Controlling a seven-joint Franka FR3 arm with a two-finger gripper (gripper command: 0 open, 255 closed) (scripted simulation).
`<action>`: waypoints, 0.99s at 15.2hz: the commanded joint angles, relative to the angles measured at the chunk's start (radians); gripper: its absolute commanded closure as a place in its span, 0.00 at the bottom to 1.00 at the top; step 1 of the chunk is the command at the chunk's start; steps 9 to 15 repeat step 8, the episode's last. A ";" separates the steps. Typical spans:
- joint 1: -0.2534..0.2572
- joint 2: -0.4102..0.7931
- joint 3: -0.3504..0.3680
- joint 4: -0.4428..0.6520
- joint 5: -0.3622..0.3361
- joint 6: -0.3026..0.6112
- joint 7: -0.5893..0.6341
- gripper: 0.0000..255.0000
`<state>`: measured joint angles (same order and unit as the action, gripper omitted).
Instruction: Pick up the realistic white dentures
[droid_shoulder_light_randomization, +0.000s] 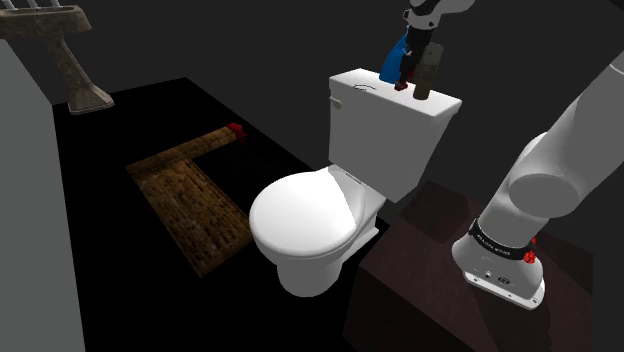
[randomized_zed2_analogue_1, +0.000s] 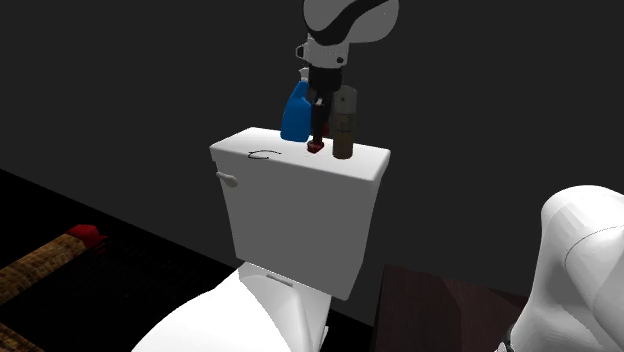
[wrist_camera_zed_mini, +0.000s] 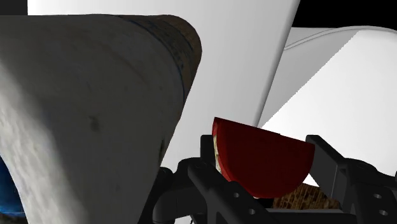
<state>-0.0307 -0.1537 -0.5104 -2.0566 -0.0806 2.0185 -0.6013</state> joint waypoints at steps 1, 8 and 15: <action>0.000 -0.006 0.002 0.024 -0.002 -0.029 0.002 1.00; 0.002 -0.014 0.007 0.086 -0.004 -0.099 0.003 1.00; 0.002 -0.014 0.007 0.086 -0.004 -0.099 0.003 1.00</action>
